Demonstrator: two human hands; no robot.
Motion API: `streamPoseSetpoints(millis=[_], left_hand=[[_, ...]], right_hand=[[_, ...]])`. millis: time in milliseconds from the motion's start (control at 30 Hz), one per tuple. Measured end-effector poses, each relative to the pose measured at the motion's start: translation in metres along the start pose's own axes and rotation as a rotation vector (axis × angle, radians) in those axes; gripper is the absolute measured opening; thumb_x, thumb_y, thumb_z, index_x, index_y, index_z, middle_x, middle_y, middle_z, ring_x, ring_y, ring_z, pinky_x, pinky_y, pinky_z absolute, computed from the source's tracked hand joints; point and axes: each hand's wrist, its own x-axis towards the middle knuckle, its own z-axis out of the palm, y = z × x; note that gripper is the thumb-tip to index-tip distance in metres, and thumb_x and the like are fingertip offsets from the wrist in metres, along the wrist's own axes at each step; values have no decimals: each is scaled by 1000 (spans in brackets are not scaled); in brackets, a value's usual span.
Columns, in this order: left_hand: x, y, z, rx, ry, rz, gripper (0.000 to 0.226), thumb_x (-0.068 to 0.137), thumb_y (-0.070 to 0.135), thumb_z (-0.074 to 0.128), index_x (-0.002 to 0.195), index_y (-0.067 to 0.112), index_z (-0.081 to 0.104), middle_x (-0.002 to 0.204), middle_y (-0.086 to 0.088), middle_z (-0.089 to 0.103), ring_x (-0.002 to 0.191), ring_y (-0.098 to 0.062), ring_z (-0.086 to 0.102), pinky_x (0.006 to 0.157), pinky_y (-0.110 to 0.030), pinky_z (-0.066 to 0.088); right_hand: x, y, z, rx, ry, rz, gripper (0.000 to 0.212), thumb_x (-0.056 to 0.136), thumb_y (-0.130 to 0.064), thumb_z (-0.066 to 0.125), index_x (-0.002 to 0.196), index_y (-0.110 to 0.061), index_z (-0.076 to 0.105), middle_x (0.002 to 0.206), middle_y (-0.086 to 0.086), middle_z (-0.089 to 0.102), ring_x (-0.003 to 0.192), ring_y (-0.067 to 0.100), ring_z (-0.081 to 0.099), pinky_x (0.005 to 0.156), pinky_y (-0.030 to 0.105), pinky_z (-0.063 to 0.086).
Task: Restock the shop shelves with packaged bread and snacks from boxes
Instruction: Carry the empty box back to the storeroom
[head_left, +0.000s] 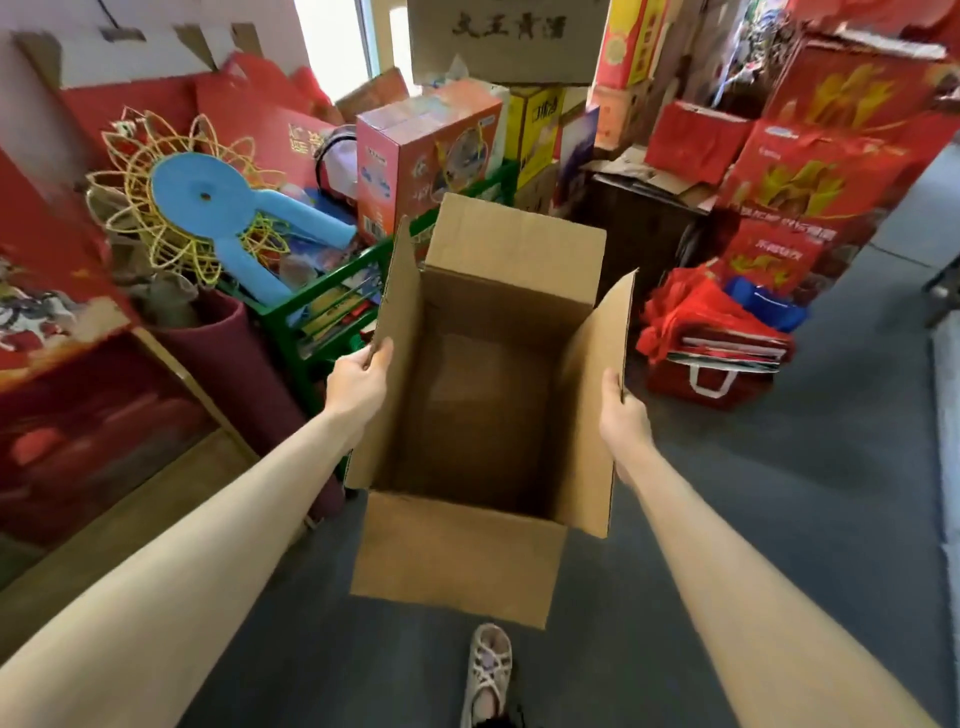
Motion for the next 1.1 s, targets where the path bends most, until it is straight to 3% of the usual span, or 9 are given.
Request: streamPoseSetpoints(millis=[100, 200, 367, 433, 733, 800, 900, 967, 1100], left_hand=[[50, -24, 13, 69, 2, -70, 45, 100, 43, 45, 132, 15, 58, 101, -1, 65, 81, -9, 57, 74, -27, 44], [108, -53, 31, 146, -16, -179, 50, 100, 45, 45, 137, 13, 54, 122, 0, 62, 110, -18, 57, 94, -32, 46], [159, -84, 40, 187, -48, -238, 50, 100, 46, 44, 138, 15, 52, 121, 5, 58, 119, -17, 52, 103, -32, 41], [183, -107, 43, 210, -68, -267, 50, 99, 47, 45, 136, 16, 54, 124, 1, 62, 119, -20, 55, 105, -38, 43], [275, -201, 49, 349, -183, -337, 36, 100, 45, 44, 99, 15, 64, 106, -21, 67, 99, -36, 63, 94, -47, 49], [296, -226, 49, 373, -229, -351, 35, 100, 45, 43, 91, 15, 59, 100, -24, 66, 94, -37, 64, 87, -46, 50], [323, -255, 52, 386, -267, -363, 39, 101, 42, 43, 80, 12, 57, 66, -13, 55, 61, -24, 54, 58, -37, 42], [339, -281, 56, 391, -295, -378, 38, 101, 42, 43, 85, 11, 60, 59, -2, 44, 54, -15, 42, 53, -31, 32], [364, -323, 69, 379, -329, -380, 28, 101, 41, 43, 99, 21, 64, 63, -1, 49, 55, -12, 45, 52, -27, 35]], right_hand=[[46, 6, 40, -8, -24, 86, 60, 102, -52, 28, 148, -14, 36, 148, 13, 43, 135, 33, 39, 110, 40, 31], [98, 17, 83, -50, -56, 202, 62, 102, -52, 26, 149, -13, 32, 150, 12, 39, 137, 33, 37, 111, 42, 30], [142, 30, 126, -81, -106, 261, 60, 103, -51, 24, 150, -15, 30, 153, 9, 36, 138, 30, 36, 112, 41, 30], [158, 40, 149, -85, -130, 299, 60, 102, -51, 24, 150, -16, 31, 152, 8, 37, 138, 30, 36, 112, 41, 30], [210, 95, 247, -156, -124, 422, 58, 103, -51, 21, 149, -18, 32, 153, 7, 37, 139, 29, 36, 114, 44, 28], [216, 111, 271, -140, -107, 475, 59, 102, -51, 22, 150, -18, 32, 153, 7, 36, 140, 28, 35, 115, 44, 28], [229, 135, 300, -116, -91, 525, 63, 101, -54, 24, 150, -15, 31, 153, 8, 37, 140, 29, 35, 117, 47, 27], [239, 153, 318, -107, -84, 556, 66, 100, -56, 25, 151, -14, 29, 153, 9, 36, 141, 29, 33, 117, 47, 25], [260, 188, 347, -112, -73, 579, 65, 101, -54, 24, 151, -12, 28, 154, 9, 34, 142, 29, 31, 117, 45, 24]])
